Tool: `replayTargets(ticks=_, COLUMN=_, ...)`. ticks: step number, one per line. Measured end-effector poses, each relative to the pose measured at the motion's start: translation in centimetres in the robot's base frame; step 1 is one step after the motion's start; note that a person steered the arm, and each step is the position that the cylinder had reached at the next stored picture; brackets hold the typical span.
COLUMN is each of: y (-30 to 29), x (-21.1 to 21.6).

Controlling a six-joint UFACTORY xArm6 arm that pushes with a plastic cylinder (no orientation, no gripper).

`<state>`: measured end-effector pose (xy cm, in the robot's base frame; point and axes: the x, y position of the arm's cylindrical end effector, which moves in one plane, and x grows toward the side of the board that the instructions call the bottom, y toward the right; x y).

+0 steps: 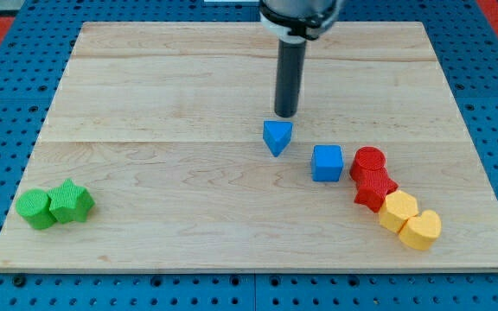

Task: Push the blue triangle into the blue cube

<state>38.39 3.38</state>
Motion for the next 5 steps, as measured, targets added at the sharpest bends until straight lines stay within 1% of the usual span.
replayTargets(ticks=1, y=-0.9, x=4.0)
replayTargets(ticks=2, y=3.7, x=7.5)
replayTargets(ticks=4, y=-8.9, x=6.9)
replayTargets(ticks=5, y=-9.7, x=6.9)
